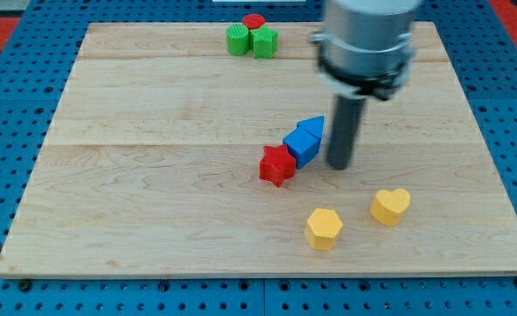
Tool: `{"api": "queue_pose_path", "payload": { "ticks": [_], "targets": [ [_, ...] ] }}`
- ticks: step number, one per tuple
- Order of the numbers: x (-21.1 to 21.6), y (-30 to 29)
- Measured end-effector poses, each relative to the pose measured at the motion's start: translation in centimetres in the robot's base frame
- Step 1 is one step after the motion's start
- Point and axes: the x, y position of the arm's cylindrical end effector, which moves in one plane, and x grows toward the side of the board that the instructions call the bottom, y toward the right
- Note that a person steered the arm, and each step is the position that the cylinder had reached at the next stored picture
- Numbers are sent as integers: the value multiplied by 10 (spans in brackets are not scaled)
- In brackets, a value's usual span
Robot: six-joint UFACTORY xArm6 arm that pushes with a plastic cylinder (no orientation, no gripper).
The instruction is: Make a triangle out of blue blocks and the red star
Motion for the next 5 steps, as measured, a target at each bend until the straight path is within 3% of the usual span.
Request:
{"api": "queue_pose_path", "payload": {
  "ticks": [1,3,4,5],
  "targets": [
    [-9,27],
    [-51,-117],
    [-69,-146],
    [-68,-93]
  ]
}}
